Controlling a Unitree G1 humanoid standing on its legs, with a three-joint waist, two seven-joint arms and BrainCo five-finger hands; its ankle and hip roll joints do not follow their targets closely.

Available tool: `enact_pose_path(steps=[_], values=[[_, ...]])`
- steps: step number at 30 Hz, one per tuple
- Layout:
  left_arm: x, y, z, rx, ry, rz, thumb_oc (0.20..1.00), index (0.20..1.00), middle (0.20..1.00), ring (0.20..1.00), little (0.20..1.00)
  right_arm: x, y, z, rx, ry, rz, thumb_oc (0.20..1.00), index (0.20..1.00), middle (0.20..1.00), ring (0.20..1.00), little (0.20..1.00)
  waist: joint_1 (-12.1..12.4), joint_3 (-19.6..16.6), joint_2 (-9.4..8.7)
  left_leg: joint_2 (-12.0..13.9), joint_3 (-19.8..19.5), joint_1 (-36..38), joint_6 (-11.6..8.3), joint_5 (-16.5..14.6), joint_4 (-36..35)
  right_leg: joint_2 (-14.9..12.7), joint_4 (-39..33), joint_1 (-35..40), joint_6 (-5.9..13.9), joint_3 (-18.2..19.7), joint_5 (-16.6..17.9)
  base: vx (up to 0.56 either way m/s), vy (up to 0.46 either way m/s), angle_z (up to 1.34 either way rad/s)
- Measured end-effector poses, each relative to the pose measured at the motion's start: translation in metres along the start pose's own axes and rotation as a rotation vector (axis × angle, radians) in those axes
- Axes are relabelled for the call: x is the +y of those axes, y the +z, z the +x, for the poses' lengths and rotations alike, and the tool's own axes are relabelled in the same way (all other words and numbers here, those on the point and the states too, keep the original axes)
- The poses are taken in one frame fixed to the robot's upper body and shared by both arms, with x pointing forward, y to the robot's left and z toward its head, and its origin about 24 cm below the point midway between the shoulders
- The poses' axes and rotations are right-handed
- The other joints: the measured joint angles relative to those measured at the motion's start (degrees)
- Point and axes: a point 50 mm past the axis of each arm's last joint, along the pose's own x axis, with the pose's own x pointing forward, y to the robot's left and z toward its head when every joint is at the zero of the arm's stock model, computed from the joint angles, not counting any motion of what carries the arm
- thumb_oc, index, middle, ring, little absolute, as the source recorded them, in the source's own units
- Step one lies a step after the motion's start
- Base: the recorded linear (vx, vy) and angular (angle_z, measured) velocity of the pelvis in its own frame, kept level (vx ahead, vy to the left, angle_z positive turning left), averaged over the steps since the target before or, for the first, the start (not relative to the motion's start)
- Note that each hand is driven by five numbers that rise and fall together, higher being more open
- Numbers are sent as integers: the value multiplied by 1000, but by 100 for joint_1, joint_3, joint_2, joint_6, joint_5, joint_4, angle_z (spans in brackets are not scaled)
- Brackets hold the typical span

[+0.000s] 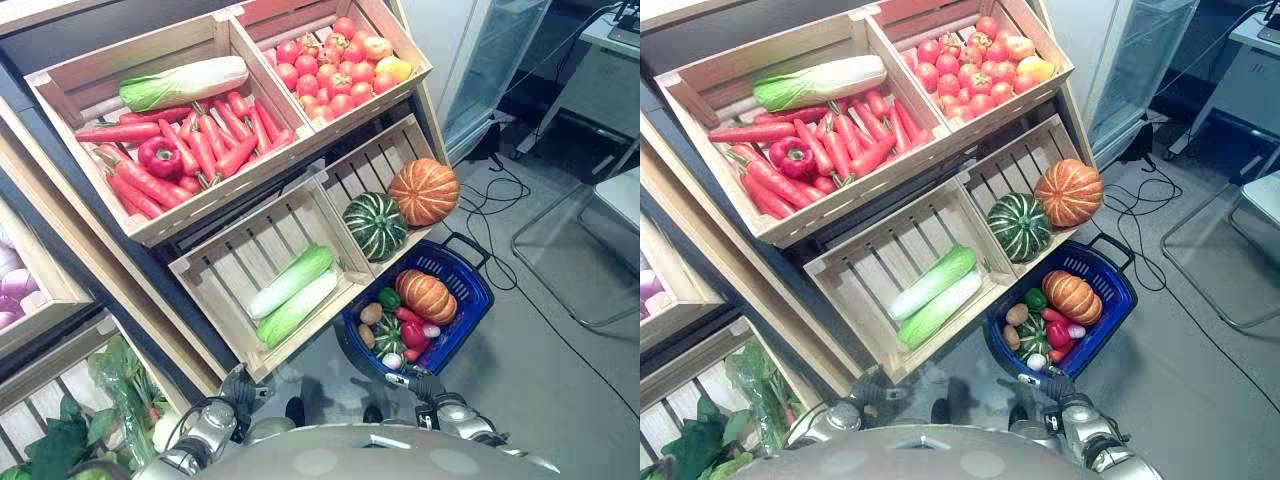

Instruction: Pick up fruits and vegetables into the basket

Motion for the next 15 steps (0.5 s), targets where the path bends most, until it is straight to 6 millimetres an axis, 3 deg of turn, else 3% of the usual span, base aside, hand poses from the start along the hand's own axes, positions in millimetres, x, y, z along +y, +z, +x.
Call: enact_pose_path(steps=[7,15], values=[[7,35,0,-242,65,190,1000,1000,1000,1000,1000,-2,1,0,-3,-8,18,1000,1000,1000,1000,1000,-23,76,0,2,66,-15,-14,-9,7,7,0,-60,-1,92,1,50,26,-13],[52,108,-3,-545,380,312,1000,1000,1000,1000,1000,-7,8,2,-18,-33,54,1000,1000,1000,1000,1000,-39,310,47,1,157,-83,-12,-12,25,9,26,-155,-22,171,24,4,1,-6]])
